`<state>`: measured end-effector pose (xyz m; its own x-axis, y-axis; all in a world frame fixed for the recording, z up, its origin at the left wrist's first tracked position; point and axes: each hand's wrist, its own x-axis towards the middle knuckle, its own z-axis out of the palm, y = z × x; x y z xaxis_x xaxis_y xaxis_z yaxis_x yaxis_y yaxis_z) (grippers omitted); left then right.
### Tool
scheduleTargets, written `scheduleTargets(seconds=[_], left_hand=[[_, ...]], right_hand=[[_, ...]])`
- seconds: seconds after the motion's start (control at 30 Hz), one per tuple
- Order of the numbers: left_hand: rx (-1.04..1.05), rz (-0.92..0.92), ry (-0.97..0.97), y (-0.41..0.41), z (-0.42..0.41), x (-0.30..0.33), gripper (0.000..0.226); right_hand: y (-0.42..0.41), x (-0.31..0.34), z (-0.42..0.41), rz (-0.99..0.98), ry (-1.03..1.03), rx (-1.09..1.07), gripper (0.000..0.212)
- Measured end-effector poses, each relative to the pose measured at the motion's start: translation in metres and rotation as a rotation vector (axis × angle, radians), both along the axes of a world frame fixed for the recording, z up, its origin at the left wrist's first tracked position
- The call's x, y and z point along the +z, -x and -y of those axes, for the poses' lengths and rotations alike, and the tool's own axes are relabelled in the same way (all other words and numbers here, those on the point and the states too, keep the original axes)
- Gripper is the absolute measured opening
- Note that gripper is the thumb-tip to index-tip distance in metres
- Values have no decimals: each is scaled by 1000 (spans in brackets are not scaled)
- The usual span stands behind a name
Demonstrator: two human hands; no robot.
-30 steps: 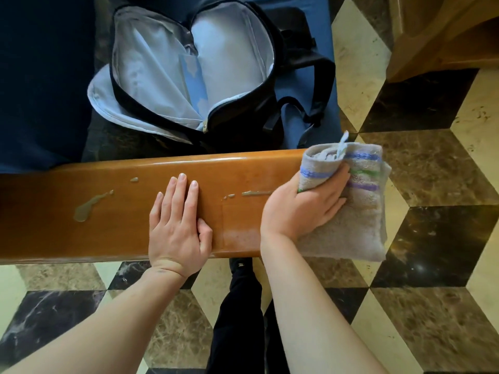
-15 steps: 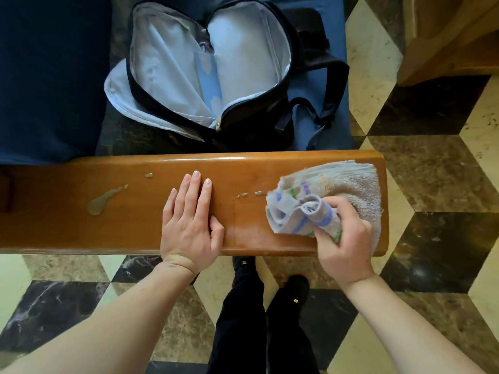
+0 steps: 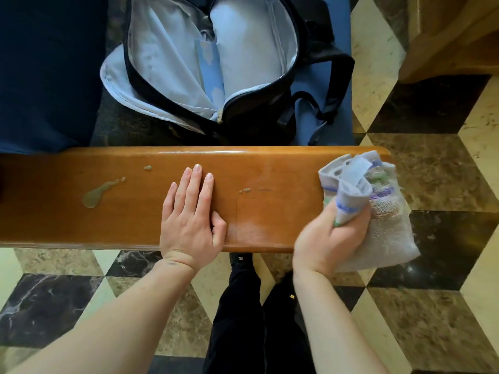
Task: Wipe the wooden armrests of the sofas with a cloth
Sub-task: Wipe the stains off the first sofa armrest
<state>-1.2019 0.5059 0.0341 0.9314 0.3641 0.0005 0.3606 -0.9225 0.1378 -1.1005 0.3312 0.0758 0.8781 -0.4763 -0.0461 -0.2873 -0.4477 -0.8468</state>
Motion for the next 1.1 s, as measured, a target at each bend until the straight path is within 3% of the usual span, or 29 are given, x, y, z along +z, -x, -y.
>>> scheduleTargets(seconds=[0.1,0.23,0.43,0.57,0.77,0.87,1.03,1.1], left_hand=[[10,-3,3,-1,1,1,70],[13,-19,6,-1,2,3,70],[4,-8,6,-1,0,3,71],[0,-5,7,1,-1,2,72],[-1,4,14,0,-2,1,71],[-1,15,15,0,-2,0,71],[19,34,21,-1,0,-1,71],[17,38,20,-1,1,-1,70]], right_hand=[[-5,1,-34,-129,129,7,57],[-1,-5,-43,-92,309,211,60],[12,-10,-10,126,160,869,47],[8,-5,7,91,36,878,29],[-12,-1,36,161,118,1077,21],[-25,-3,68,157,154,940,21],[-21,-4,60,129,175,329,15],[-20,1,24,105,42,77,20]])
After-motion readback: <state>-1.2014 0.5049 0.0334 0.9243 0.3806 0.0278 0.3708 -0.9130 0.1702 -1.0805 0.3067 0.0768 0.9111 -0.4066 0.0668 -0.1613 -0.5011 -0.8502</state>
